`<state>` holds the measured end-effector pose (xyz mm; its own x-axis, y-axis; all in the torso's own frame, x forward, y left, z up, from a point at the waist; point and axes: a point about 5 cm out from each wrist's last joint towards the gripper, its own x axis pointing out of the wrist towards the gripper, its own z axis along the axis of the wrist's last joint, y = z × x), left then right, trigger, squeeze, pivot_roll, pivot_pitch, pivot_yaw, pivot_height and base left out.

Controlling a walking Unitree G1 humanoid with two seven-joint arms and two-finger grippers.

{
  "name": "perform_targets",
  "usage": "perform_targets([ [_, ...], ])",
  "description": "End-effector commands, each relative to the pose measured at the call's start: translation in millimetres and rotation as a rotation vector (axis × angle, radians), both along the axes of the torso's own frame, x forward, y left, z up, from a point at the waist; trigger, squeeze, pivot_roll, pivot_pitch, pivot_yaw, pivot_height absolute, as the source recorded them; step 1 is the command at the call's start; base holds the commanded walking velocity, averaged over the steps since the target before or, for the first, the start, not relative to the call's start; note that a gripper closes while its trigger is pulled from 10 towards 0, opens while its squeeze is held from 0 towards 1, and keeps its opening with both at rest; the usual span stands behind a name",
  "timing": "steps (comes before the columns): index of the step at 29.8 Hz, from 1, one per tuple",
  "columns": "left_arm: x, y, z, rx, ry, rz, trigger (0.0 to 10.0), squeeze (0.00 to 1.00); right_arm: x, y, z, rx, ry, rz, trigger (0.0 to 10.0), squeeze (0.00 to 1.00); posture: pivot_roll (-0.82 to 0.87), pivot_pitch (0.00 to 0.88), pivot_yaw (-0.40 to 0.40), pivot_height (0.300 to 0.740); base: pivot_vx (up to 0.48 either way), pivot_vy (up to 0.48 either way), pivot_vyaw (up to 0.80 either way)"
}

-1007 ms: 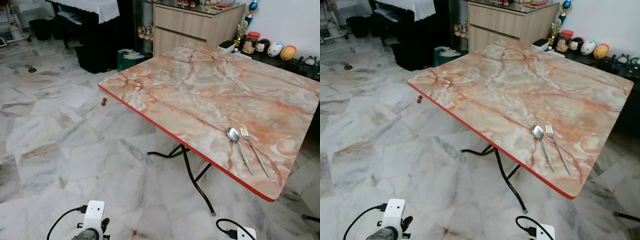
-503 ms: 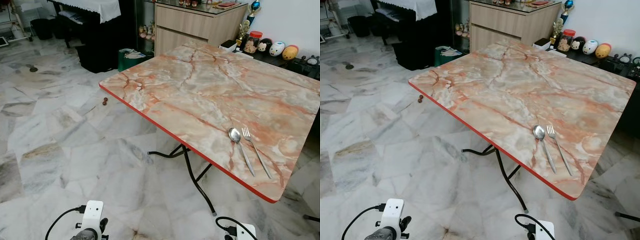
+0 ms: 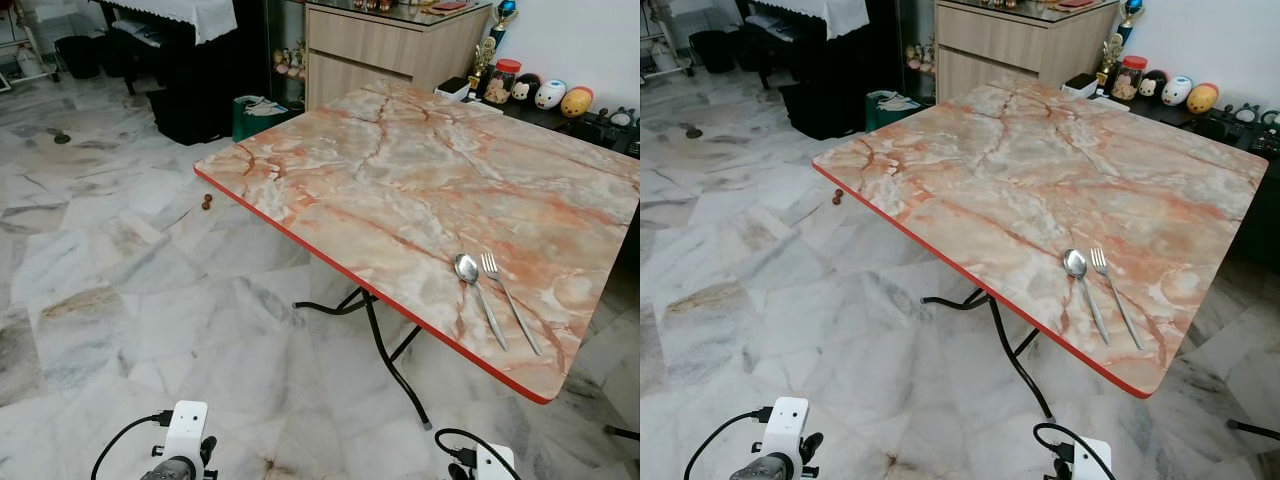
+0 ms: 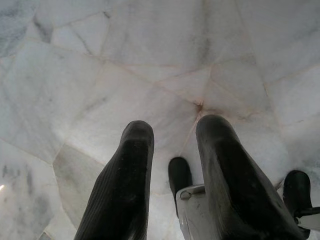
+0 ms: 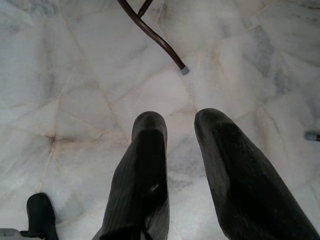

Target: Setting the table

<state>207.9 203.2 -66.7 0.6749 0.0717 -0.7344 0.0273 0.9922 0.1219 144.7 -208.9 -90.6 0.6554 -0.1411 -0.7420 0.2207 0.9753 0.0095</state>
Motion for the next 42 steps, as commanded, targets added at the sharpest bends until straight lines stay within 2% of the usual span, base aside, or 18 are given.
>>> perform_targets([
  [1, -1.6, -2.1, -1.7, 0.007, 0.018, -0.017, 10.0, 0.00, 2.5, -2.3, 2.1, -0.014, -0.024, -0.023, 10.0, 0.00, 0.01, 0.000, -0.050, 0.740, 0.000, 0.000, 0.00],
  [5, -2.4, -2.1, -2.1, 0.008, 0.020, -0.020, 10.0, 0.00, 4.0, -3.4, 4.1, -0.053, -0.044, -0.004, 10.0, 0.00, 0.01, 0.000, -0.049, 0.740, 0.000, 0.000, 0.00],
  [36, -1.5, -2.7, -1.8, 0.010, 0.019, -0.034, 10.0, 0.00, 4.4, -3.5, 5.7, -0.070, -0.072, -0.021, 10.0, 0.00, 0.00, 0.000, -0.049, 0.740, 0.000, 0.000, 0.00],
  [42, -4.2, -2.2, -3.3, 0.011, 0.028, -0.028, 10.0, 0.00, 3.3, -4.2, 4.2, -0.077, -0.044, -0.013, 10.0, 0.00, 0.00, 0.000, -0.052, 0.740, 0.000, 0.000, 0.00],
])
